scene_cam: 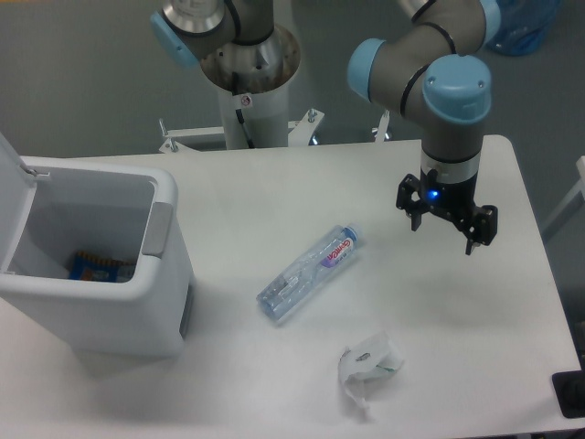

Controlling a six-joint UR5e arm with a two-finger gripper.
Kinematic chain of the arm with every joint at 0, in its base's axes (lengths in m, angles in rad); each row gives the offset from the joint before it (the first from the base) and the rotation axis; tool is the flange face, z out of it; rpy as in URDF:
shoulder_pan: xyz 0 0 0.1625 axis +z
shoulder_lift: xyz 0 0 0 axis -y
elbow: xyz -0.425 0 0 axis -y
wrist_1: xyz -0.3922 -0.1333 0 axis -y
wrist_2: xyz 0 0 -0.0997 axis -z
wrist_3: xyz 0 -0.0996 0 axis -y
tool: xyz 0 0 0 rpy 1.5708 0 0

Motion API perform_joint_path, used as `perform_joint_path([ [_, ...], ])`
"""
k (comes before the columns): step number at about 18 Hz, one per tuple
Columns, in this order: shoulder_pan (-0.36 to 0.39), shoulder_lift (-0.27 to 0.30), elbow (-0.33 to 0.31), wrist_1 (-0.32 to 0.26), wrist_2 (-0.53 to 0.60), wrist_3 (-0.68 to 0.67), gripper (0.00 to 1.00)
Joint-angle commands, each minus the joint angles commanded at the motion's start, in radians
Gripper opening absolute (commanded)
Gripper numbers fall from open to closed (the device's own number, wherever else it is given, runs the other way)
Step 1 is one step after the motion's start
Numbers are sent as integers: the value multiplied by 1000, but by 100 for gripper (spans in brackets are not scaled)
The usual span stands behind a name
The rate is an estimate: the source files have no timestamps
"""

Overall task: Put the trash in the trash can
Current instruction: 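Lower the gripper over the crumpled white tissue and close on it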

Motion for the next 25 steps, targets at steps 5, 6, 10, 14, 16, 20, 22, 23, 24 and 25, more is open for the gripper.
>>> perform_joint_path([
  [5, -3, -14, -6, 6, -6, -5, 100],
  [6, -6, -27, -9, 29, -9, -5, 100],
  [10, -12, -67, -9, 91, -78, -37, 100],
  [14, -44, -113, 12, 92, -156, -173, 100],
  [16, -80, -138, 50, 92, -156, -250, 100],
  [20, -147, -231, 159, 92, -158, -418, 100],
  [22, -179, -291, 221, 92, -156, -564, 100],
  [23, -192, -317, 254, 92, -156, -610, 100],
  [24, -202, -336, 276, 92, -156, -630, 100],
  [25, -210, -347, 282, 92, -156, -632, 100],
])
